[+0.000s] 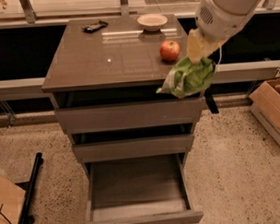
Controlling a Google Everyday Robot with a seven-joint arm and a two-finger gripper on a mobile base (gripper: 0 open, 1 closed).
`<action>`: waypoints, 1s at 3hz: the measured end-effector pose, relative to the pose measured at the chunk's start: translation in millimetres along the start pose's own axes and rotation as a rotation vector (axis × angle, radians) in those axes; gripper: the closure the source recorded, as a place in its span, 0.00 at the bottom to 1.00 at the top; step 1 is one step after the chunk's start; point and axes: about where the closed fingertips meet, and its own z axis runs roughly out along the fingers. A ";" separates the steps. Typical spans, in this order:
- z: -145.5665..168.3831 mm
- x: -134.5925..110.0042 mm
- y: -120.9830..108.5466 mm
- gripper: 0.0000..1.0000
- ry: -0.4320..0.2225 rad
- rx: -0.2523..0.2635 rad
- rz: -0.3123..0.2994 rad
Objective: Pick green rice chip bag from bottom drawer and place on counter
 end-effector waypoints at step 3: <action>-53.5 -127.8 59.9 1.00 -0.436 -0.086 -0.239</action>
Offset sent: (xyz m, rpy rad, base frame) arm 0.0359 0.0888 0.1509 0.1472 -0.4992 0.3185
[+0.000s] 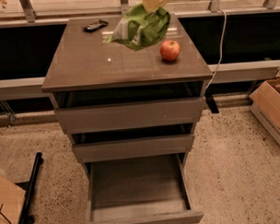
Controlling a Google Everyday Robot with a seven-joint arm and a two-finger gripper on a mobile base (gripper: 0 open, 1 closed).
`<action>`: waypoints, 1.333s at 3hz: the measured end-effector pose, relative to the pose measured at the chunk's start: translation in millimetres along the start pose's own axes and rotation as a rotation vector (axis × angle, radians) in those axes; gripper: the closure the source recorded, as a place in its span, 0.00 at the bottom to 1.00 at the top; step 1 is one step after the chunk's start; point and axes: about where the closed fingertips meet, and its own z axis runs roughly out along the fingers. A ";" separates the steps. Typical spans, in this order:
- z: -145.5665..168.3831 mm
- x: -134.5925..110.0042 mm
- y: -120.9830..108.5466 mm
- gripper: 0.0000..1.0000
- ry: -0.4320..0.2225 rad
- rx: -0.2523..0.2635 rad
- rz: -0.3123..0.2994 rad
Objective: Pick green rice chip bag from bottom drawer and place on counter
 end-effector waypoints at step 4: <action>249.4 10.8 -37.2 0.82 0.000 -0.223 0.252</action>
Offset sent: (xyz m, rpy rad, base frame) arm 0.1750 0.0637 -0.1514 0.2671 0.1693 0.0216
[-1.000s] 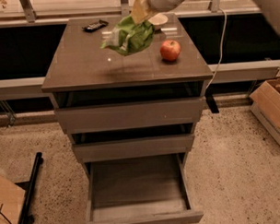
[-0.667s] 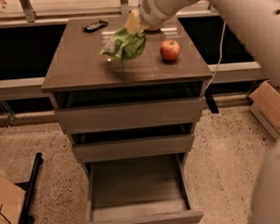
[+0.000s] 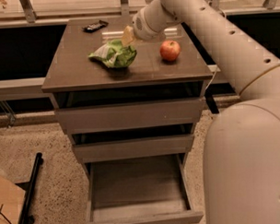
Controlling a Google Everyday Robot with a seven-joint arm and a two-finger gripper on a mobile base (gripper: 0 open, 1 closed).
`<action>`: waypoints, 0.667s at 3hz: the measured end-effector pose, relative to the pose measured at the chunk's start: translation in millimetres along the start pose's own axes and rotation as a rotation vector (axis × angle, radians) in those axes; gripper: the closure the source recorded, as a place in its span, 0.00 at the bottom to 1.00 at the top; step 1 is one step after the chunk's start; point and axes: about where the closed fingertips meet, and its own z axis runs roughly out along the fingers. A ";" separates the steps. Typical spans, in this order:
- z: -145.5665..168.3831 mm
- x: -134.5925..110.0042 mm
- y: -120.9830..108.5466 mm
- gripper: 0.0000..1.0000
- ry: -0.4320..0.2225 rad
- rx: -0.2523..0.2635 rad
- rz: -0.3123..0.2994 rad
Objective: Pick green rice chip bag from bottom drawer and place on counter
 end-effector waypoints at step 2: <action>9.5 1.9 -1.0 0.36 0.005 -0.008 0.005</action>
Offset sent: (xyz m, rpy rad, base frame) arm 0.0042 0.0013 -0.0047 0.0052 0.0052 -0.0007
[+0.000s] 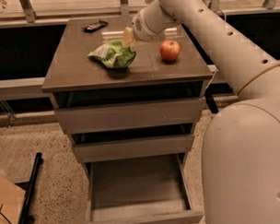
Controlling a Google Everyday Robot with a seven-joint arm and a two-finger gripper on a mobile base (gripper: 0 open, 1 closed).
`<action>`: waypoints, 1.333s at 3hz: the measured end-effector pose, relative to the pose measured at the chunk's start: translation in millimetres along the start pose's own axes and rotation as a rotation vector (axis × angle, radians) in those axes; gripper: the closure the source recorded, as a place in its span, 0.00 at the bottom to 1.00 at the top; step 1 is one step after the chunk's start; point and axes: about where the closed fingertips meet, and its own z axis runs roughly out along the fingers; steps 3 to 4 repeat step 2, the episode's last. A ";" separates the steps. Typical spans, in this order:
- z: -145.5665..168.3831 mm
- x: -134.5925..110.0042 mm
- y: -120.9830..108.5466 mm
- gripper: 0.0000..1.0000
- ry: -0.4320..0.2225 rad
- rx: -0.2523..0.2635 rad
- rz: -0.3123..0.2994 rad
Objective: Pick green rice chip bag from bottom drawer and place on counter
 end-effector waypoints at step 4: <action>6.3 2.4 2.2 0.00 0.008 -0.006 0.000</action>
Offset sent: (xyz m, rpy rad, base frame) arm 0.0002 0.0026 -0.0030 -0.0006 0.0042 0.0036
